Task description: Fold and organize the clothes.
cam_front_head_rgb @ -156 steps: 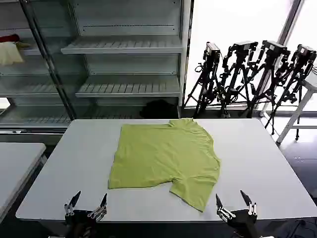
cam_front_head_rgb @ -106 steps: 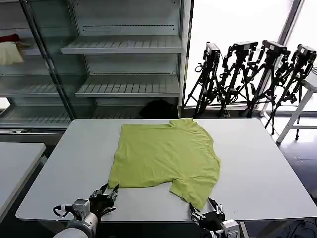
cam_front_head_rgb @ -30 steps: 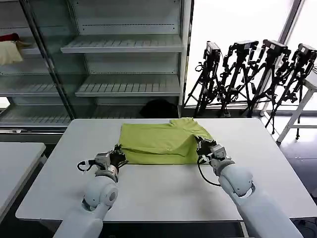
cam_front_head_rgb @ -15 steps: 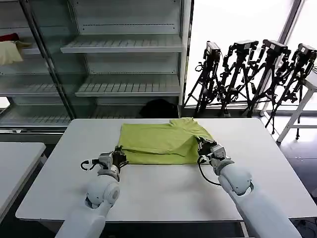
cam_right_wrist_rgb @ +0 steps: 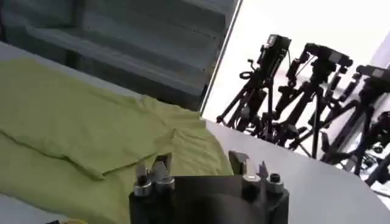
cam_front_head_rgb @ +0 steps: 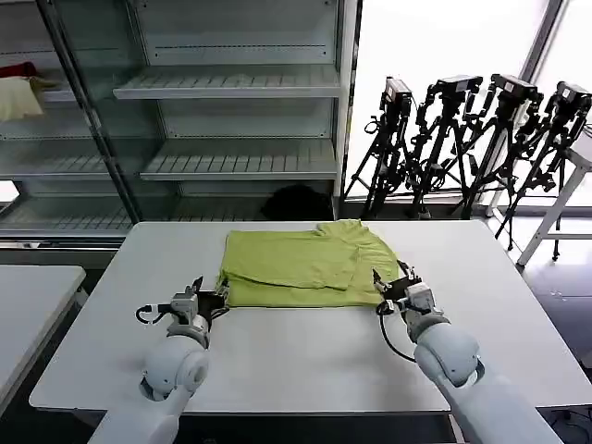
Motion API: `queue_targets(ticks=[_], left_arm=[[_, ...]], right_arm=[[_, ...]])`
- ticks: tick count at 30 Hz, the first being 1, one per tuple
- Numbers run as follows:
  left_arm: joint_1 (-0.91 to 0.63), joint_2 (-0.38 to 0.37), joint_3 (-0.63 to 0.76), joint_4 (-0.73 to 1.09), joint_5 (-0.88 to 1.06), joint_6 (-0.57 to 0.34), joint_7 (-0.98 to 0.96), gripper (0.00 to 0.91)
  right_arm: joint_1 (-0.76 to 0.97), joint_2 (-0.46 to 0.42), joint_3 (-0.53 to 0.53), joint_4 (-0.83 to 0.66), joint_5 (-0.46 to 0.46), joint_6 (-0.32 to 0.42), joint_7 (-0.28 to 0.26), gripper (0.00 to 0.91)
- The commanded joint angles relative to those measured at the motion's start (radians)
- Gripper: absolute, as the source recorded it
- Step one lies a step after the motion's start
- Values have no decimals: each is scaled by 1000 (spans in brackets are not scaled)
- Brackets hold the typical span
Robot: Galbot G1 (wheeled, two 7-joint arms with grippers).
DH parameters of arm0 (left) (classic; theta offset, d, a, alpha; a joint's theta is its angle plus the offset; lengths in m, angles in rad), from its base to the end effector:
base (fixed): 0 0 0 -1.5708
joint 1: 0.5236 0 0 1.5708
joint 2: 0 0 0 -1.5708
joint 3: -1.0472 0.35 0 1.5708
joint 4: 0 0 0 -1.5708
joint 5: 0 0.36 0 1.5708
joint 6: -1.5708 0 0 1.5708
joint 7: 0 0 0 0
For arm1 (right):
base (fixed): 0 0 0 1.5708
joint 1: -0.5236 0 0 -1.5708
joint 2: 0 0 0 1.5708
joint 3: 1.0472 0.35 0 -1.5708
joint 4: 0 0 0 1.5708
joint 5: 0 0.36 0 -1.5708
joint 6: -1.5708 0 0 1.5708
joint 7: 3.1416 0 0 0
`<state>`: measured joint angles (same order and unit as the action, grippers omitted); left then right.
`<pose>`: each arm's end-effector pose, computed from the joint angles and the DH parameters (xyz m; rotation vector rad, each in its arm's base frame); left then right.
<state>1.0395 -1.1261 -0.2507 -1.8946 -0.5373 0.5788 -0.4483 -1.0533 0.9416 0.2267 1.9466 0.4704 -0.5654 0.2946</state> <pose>0.3306 0.0182 -0.2496 0.0371 -2.7423 -0.1021 0.3188 -0.0490 -0.2358 0.1584 -2.7538 0.3847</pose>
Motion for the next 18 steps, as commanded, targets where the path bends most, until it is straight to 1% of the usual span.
queue_targets(ticks=[1,2,3,5,7,10,12,17,18], left_arm=[[92,52,-34,-90,-35,0,36,907],[109,55,-40,-99,-39,0,54,907],[118,57,-45,-101,-39,0,75,907],[126,57,-50,-94,-44,0,109,907],[119,54,-49,-82,-48,0,130,907],[103,49,-45,-69,-55,0,149,907],[93,46,-45,-55,-54,0,155,907],[68,35,-54,-14,-76,-1,165,907],[64,31,-56,-6,-79,-1,169,907]], right_arm=[[-133,-31,56,119,65,-14,91,907],[-162,-38,95,121,100,-13,59,907],[-173,-41,113,118,127,-12,44,907],[-177,-42,144,100,172,-9,33,907],[-171,-45,156,69,210,7,11,907],[-156,-46,153,32,210,45,-37,907],[-143,-41,145,20,208,60,-59,907],[-111,-22,119,-18,199,68,-88,907],[-108,-20,114,-33,196,86,-93,907]])
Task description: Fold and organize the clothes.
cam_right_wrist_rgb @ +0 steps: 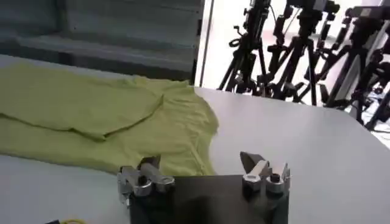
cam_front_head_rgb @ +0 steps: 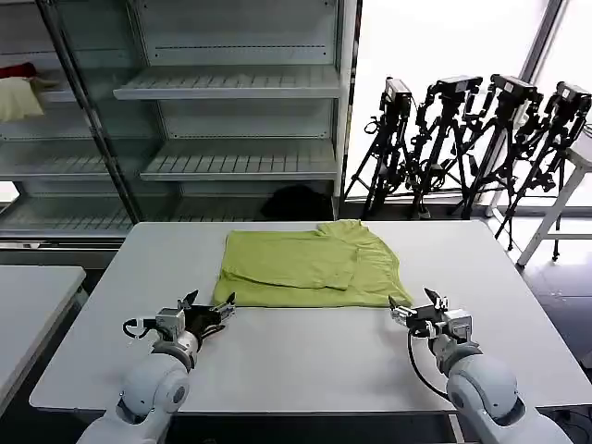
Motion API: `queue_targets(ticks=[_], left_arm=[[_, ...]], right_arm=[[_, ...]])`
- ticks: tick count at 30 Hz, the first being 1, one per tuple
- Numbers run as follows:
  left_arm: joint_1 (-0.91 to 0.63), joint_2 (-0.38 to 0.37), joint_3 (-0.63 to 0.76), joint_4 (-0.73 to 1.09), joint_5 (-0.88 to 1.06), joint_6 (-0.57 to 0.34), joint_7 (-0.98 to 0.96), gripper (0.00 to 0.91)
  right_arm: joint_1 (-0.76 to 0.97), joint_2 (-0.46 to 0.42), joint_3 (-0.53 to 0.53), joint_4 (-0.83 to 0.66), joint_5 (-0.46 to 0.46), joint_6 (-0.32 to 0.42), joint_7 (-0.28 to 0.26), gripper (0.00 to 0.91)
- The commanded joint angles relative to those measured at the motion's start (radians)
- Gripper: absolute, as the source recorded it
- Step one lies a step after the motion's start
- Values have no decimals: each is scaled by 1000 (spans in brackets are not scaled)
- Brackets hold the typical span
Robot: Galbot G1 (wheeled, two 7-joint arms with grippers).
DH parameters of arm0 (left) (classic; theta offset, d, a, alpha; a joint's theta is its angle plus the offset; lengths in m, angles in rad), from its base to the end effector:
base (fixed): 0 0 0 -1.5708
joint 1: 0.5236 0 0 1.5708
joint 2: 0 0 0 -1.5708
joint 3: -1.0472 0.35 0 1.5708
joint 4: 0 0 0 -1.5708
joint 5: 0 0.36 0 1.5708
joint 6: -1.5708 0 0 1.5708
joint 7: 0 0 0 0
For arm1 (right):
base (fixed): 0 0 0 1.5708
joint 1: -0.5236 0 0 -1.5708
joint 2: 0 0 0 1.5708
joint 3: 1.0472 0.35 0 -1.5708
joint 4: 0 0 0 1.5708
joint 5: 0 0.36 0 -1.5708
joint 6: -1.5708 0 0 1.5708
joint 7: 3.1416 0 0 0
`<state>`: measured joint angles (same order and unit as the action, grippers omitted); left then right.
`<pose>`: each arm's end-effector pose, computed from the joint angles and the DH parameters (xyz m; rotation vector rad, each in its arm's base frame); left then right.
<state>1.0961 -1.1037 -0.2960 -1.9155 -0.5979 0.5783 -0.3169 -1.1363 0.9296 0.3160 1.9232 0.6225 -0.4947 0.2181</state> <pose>0.3180 0.0346 -0.2542 -0.1248 -2.6997 -0.0048 0.3095 -0.0792 -0.2511 0.2169 -2.7256 0.1415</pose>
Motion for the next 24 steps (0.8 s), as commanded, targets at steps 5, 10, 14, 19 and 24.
queue_targets(ticks=[5,10,14,19,24], left_arm=[[-4,-8,-9,37,-26,-1,39,786],[-7,-17,-7,57,-27,-2,40,584],[-6,-20,-7,60,-26,-2,43,373],[-7,-21,-10,71,-26,-2,48,191],[-3,-20,-11,74,-24,-2,63,10]], right_arm=[[-4,-1,14,-58,36,52,-51,907],[13,13,5,-88,15,73,-75,786],[14,17,0,-91,10,84,-91,534],[12,20,-2,-100,6,86,-97,312],[6,23,-4,-102,1,89,-99,171]])
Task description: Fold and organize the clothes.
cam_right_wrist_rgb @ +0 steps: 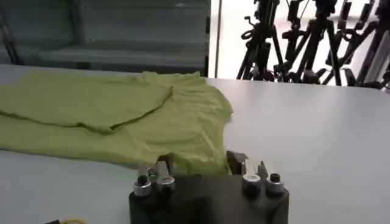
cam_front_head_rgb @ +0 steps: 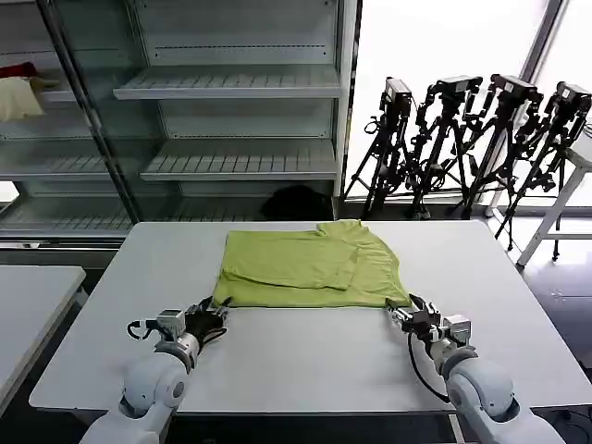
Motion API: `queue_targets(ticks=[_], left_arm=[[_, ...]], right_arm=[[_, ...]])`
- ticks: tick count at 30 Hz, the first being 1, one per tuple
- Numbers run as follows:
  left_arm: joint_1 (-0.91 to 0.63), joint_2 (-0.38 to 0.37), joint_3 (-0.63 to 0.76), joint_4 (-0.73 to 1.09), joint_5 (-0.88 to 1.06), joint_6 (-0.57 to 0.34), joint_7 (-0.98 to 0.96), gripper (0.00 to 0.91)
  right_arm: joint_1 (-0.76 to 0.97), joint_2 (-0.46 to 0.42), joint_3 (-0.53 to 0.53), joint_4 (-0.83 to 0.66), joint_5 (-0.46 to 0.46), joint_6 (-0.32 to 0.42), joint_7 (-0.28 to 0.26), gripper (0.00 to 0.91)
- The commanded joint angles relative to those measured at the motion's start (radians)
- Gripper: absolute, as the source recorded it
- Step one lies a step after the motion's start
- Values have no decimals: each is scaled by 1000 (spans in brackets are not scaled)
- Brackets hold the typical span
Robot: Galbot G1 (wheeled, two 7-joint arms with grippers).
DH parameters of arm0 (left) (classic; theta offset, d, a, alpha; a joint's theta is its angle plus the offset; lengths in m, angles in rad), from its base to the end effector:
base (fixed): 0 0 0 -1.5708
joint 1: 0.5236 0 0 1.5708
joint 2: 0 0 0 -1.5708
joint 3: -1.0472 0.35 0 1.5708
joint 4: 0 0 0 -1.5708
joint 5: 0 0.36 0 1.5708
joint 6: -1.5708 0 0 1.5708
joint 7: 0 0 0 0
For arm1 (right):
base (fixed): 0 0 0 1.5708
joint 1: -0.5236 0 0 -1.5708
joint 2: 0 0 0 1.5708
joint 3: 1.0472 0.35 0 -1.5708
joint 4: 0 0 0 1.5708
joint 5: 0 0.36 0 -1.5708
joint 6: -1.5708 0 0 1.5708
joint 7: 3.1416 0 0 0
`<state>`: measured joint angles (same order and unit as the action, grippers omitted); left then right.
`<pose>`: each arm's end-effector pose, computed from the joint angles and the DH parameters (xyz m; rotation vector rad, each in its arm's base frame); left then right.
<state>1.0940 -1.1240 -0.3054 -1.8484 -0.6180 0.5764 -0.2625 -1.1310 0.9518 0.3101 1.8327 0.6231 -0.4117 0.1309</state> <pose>0.3255 0.0410 -0.2746 -0.1552 -2.6423 0.0582 0.3176 -0.0890 -0.2795 0.2752 -2.7286 0.0661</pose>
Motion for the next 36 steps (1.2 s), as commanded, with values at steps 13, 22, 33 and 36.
queue_targets(ticks=[13,22,33,36], left_arm=[[3,10,1,2,9,-2,51,0],[2,28,5,2,11,-5,53,0],[78,120,3,-121,-1,1,14,0],[152,155,-17,-191,-6,1,-23,0]], right_arm=[[1,-2,7,-4,0,11,-8,0],[-3,-11,15,-6,3,10,-7,0],[-58,-84,32,169,72,-90,51,0],[-98,-128,46,242,115,-147,82,0]])
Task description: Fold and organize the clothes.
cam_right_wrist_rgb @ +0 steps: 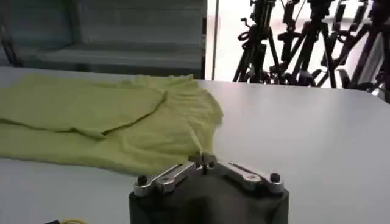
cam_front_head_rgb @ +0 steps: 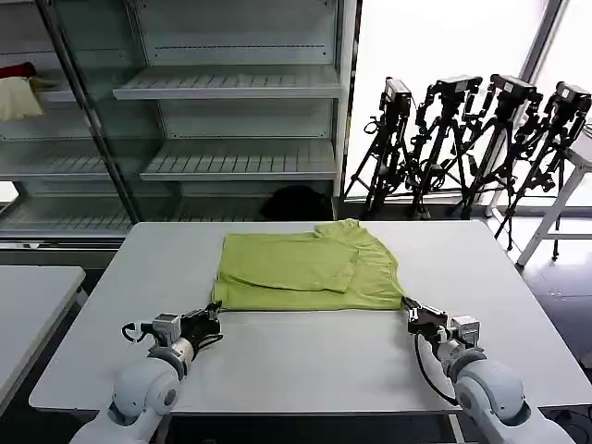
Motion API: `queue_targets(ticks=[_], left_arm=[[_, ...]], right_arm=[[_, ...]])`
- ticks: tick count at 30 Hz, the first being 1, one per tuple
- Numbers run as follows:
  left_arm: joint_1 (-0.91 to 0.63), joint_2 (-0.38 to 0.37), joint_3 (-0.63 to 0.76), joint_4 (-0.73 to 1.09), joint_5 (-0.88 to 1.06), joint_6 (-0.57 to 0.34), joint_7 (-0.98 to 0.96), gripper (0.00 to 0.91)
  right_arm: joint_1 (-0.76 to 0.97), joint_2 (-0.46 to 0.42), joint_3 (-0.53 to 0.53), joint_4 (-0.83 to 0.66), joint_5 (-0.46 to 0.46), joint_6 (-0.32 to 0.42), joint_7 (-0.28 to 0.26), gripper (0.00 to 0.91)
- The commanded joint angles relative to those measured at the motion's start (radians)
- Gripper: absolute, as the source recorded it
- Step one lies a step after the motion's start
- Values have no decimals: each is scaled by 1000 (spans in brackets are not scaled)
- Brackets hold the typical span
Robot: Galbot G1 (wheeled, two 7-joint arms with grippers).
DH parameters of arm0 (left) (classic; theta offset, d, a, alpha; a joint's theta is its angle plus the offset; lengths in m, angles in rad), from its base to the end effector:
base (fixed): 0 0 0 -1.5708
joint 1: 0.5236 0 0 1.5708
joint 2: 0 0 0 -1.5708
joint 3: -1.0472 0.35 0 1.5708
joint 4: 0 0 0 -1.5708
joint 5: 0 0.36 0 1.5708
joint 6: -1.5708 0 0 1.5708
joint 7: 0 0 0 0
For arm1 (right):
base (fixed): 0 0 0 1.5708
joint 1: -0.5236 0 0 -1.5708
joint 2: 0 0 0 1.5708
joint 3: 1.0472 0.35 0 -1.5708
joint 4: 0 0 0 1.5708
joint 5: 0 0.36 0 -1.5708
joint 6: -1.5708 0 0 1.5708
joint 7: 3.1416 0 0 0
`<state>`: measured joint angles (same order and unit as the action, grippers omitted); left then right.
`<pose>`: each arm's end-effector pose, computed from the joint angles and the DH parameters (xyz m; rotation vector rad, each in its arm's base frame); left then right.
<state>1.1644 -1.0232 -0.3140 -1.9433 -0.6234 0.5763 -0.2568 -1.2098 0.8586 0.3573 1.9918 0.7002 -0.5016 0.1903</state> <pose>0.2996 0.0544 -0.2601 -0.1971 -2.6484 -0.0511 0.2891 -0.0914 -0.2391 0.2894 -2.6906 0.1178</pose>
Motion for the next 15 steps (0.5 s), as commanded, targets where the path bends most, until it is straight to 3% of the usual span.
queue_targets(ticks=[1,10,15], left_arm=[[103,63,-16,-114,-6,2,-44,0],[370,108,-96,-316,-1,1,-125,0],[522,111,-117,-406,40,0,-171,0]], right_arm=[[-25,-39,1,90,38,-60,25,0],[-337,-148,92,279,38,-77,80,0],[-577,-168,213,401,35,-76,132,0]])
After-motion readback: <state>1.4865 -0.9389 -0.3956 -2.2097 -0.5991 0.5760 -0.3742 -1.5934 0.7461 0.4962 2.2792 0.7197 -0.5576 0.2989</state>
